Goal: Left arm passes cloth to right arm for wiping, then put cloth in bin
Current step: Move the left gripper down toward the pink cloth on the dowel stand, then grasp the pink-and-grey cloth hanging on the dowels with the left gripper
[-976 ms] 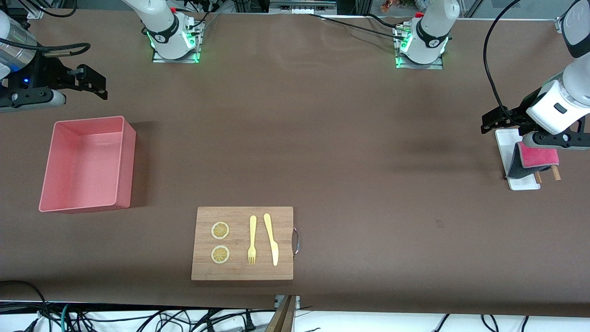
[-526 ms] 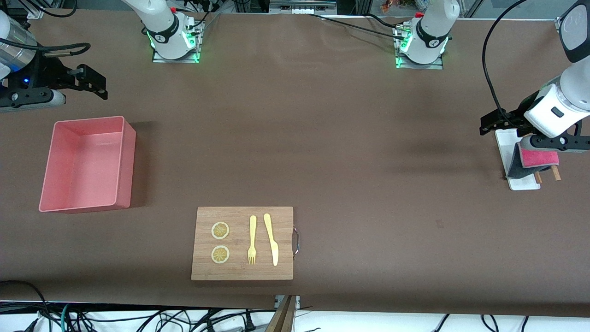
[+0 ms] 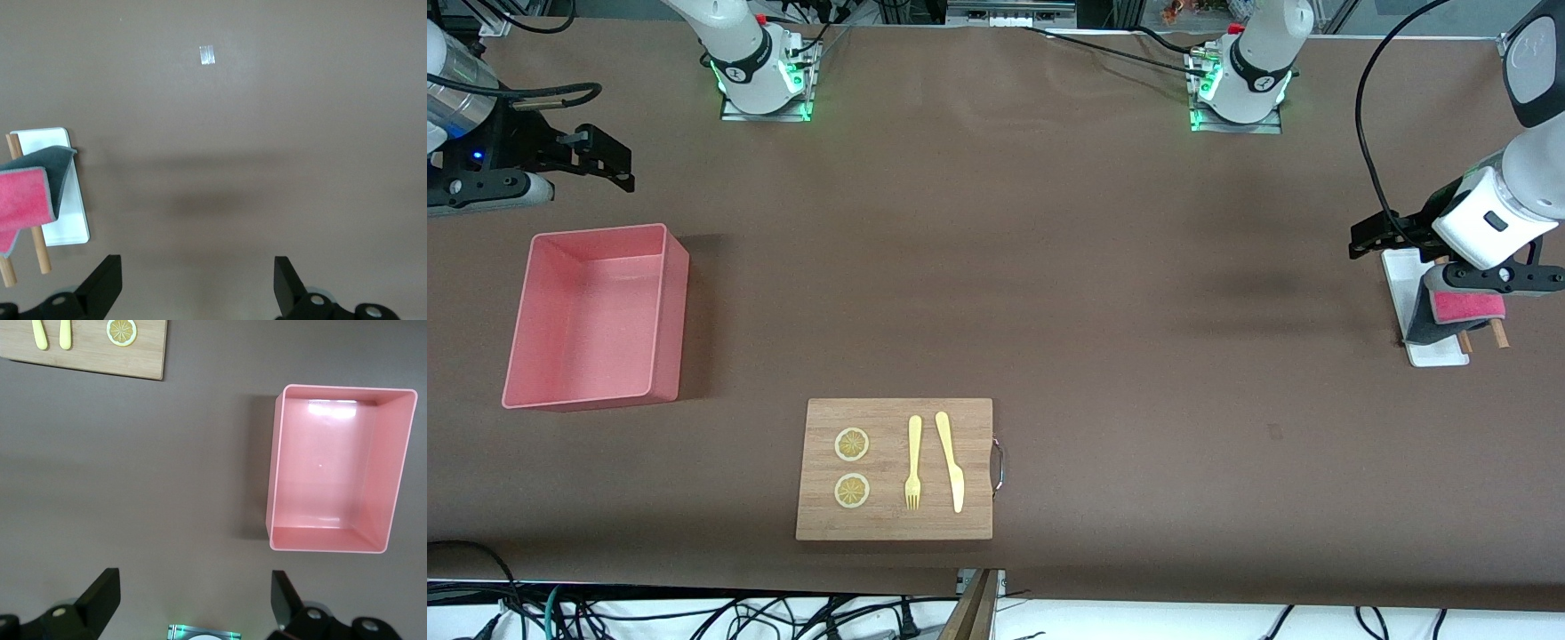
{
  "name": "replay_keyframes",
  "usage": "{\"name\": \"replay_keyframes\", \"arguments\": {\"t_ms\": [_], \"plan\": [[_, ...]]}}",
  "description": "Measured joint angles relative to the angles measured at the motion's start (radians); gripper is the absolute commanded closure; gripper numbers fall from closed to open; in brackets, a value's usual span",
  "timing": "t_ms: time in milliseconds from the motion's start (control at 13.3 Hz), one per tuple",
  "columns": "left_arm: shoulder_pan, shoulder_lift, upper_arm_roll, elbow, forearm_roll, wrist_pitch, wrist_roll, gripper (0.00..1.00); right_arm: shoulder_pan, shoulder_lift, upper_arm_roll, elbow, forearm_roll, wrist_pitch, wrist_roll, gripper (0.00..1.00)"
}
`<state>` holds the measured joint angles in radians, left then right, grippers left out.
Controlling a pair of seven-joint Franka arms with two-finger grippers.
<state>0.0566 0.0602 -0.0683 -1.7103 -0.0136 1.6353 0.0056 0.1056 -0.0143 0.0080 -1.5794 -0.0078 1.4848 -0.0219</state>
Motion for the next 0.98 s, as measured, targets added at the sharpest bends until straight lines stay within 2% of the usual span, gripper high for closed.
{"name": "replay_keyframes", "arguments": {"t_ms": [225,451,676,976], "plan": [[0.0,0.002,0.0,0.001,0.032,-0.048,0.0,0.0,0.008,0.0,0.001,0.0,0.0,0.0,0.0,0.01],[0.0,0.023,0.002,0.0,0.175,-0.125,-0.001,0.0,0.01,0.0,0.001,0.0,0.0,0.0,0.0,0.01],[0.024,0.103,0.013,-0.001,0.307,-0.129,-0.027,0.0,0.01,0.001,-0.002,0.0,0.0,0.0,0.0,0.01],[0.043,0.256,0.015,-0.002,0.496,-0.114,-0.106,0.0,0.01,0.002,-0.004,0.0,-0.001,0.0,0.0,0.01]]}}
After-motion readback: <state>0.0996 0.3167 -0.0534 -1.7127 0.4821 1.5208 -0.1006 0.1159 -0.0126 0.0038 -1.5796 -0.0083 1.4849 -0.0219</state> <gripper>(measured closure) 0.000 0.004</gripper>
